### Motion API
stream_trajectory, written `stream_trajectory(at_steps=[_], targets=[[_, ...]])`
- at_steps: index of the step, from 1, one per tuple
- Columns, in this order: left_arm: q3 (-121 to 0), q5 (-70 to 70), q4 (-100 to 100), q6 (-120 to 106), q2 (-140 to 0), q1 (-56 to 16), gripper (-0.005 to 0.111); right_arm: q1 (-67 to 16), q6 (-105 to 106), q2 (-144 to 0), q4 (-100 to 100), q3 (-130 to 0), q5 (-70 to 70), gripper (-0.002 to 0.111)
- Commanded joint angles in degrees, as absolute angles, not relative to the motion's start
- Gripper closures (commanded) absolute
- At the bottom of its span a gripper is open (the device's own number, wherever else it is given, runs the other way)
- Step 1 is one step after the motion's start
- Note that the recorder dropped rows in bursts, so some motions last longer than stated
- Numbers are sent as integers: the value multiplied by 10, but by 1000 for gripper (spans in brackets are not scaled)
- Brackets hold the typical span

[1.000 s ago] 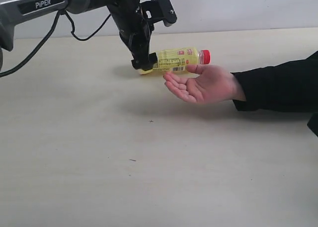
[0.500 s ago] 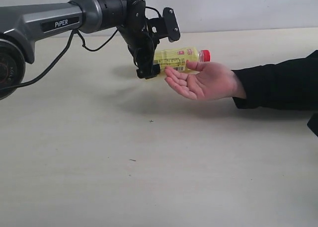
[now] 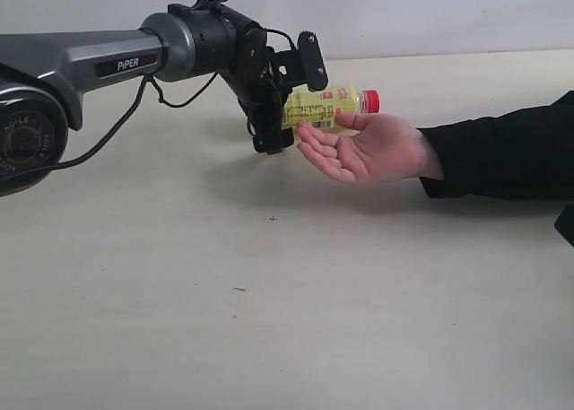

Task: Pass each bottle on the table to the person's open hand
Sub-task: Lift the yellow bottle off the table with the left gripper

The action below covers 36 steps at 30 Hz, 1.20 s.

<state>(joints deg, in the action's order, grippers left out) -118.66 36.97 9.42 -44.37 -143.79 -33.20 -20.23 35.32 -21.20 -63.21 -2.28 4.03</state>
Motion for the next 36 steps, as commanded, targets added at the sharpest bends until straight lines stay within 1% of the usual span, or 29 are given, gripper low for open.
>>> stream_trajectory(at_steps=[1,7,9,10,12,13,15,17,18,20,26,29,31,36], targets=[[-1186,361,96,-443,-1437,-333,2,-200,359,-208,-630,-21,37,108],[-1186,366,96,-443,-1437,-333,2,-200,359,-208,-630,-21,37,108],[-1186,374,96,-443,-1437,-333,7,-200,359,-208,-630,-21,37,108],[-1186,379,96,-443,-1437,-333,12,-200,359,-208,-630,-21,37,108],[-1186,387,96,-443,-1437,-333,27,-200,359,-208,-630,-21,37,108],[-1186,392,96,-443,-1437,-333,38,-200,359,-208,-630,-21,37,108],[-1186,404,96,-443,-1437,-333,63,-200,359,-208,-630,-21,37,108],[-1186,409,96,-443,-1437,-333,95,-200,359,-208,-630,-21,37,108],[-1186,411,96,-445,-1437,-333,106,-200,359,-208,-630,-21,37,108],[-1186,411,98,-444,-1437,-333,104,-200,359,-208,-630,-21,37,108],[-1186,418,99,-404,-1429,-333,104,-200,359,-208,-630,-21,37,108],[-1186,419,99,-370,-1409,-333,104,-200,359,-208,-630,-21,37,108],[-1186,420,99,-340,-1390,-333,107,-200,359,-208,-630,-21,37,108],[-1186,443,99,-272,-1343,-333,107,-200,359,-208,-630,-21,37,108]])
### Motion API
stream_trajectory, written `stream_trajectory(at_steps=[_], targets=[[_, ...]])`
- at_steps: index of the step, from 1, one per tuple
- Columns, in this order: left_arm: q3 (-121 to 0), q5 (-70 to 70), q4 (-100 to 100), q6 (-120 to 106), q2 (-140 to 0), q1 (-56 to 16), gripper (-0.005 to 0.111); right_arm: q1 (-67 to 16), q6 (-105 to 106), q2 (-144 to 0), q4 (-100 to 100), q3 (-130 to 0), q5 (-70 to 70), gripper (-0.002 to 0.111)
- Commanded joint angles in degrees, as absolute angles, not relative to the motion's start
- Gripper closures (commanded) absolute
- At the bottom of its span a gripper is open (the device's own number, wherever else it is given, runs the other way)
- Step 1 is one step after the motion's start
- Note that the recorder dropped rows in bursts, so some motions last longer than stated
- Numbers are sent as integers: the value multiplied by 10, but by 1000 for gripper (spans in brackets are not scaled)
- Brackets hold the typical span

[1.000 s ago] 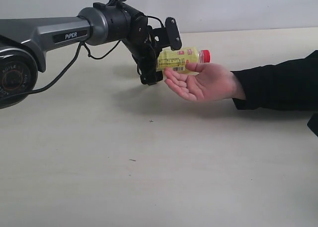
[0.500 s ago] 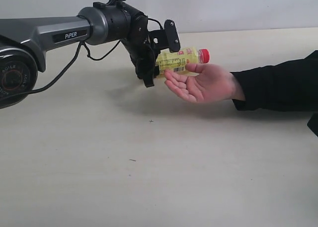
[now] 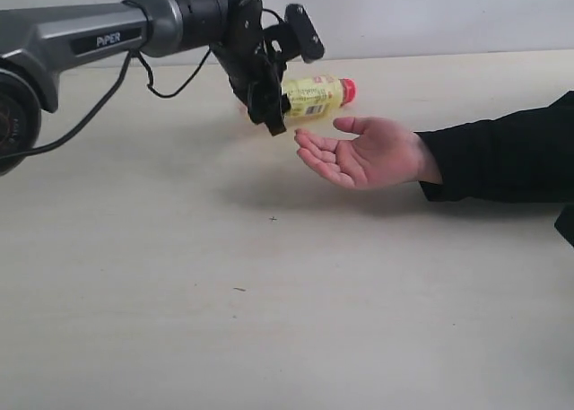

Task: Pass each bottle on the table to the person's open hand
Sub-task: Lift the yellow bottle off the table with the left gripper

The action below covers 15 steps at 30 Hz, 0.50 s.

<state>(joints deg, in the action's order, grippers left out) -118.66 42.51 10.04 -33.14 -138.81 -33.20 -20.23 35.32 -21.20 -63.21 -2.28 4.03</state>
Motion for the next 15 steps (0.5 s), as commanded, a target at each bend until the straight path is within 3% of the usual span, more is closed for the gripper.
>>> stream_trajectory(at_steps=[1,15], targets=[[-1186,455,99,-262,-1331,-333,107,-200,359,-208,-630,-21,37,108],[-1186,560,96,-222,-1307,-333,107,-200,359,-208,-630,-21,37,108]])
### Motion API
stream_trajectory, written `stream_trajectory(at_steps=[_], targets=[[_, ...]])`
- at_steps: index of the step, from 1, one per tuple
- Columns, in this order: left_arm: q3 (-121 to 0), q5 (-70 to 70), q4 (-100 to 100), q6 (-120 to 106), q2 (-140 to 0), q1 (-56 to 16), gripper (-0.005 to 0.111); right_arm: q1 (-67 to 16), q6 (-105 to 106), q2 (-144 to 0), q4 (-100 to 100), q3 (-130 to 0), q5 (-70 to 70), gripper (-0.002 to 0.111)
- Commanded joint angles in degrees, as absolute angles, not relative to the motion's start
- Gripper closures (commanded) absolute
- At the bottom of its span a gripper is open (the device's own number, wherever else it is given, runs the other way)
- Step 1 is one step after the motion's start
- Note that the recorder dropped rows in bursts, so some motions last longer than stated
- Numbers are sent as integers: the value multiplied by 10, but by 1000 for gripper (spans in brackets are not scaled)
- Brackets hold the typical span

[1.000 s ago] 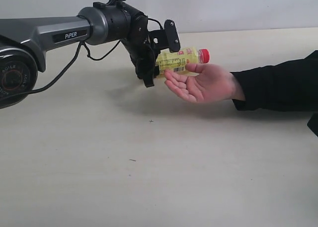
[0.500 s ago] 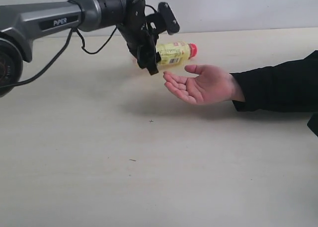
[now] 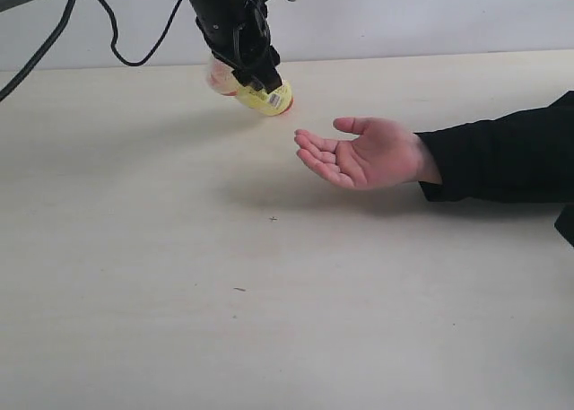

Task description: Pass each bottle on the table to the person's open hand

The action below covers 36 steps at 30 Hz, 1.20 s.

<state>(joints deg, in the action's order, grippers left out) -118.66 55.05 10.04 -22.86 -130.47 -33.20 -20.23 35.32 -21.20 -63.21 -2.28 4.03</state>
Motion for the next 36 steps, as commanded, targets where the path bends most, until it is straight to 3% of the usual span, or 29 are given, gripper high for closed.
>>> stream_trajectory(at_steps=[1,36], targets=[[-1186,562,96,-222,-1307,-333,107,-200,359,-208,-630,-21,37,108],[-1186,656,59,-222,-1380,-334,107,-200,359,-208,-630,-21,37,108]])
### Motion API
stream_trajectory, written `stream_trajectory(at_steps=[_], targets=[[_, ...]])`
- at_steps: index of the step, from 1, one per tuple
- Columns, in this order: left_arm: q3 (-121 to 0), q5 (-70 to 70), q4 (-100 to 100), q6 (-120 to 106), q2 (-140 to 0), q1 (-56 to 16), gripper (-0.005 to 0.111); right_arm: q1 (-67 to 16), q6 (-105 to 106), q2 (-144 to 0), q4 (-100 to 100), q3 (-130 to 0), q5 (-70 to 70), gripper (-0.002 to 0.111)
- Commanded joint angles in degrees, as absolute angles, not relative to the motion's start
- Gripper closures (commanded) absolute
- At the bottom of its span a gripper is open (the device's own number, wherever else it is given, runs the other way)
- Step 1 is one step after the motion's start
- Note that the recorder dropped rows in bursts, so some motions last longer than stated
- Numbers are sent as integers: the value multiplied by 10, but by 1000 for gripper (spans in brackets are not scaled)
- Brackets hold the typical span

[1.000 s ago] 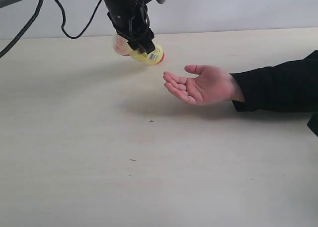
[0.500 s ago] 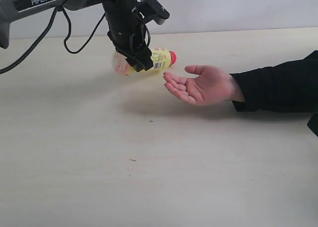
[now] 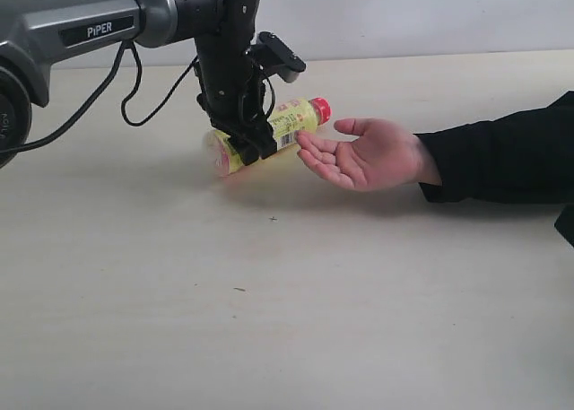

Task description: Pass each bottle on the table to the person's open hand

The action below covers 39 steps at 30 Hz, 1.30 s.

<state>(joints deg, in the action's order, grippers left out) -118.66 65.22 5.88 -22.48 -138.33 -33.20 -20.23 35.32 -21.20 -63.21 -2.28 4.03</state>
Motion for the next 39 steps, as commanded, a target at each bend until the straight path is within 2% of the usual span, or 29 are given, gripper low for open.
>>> stream_trajectory(at_steps=[1,13,16,23,35,37,39], targets=[[-1186,659,59,-222,-1380,-334,107,-200,359,-208,-630,-21,37,108],[-1186,664,51,-221,-1387,-334,106,-200,359,-208,-630,-21,37,108],[-1186,662,51,-221,-1393,-334,99,-200,359,-208,-630,-21,37,108],[-1186,655,51,-221,-1396,-334,74,-200,359,-208,-630,-21,37,108],[-1186,631,41,-220,-1396,-334,71,-200,359,-208,-630,-21,37,108],[-1186,631,41,-219,-1396,-334,66,-200,359,-208,-630,-21,37,108],[-1186,631,41,-219,-1396,-334,54,-200,359,-208,-630,-21,37,108]])
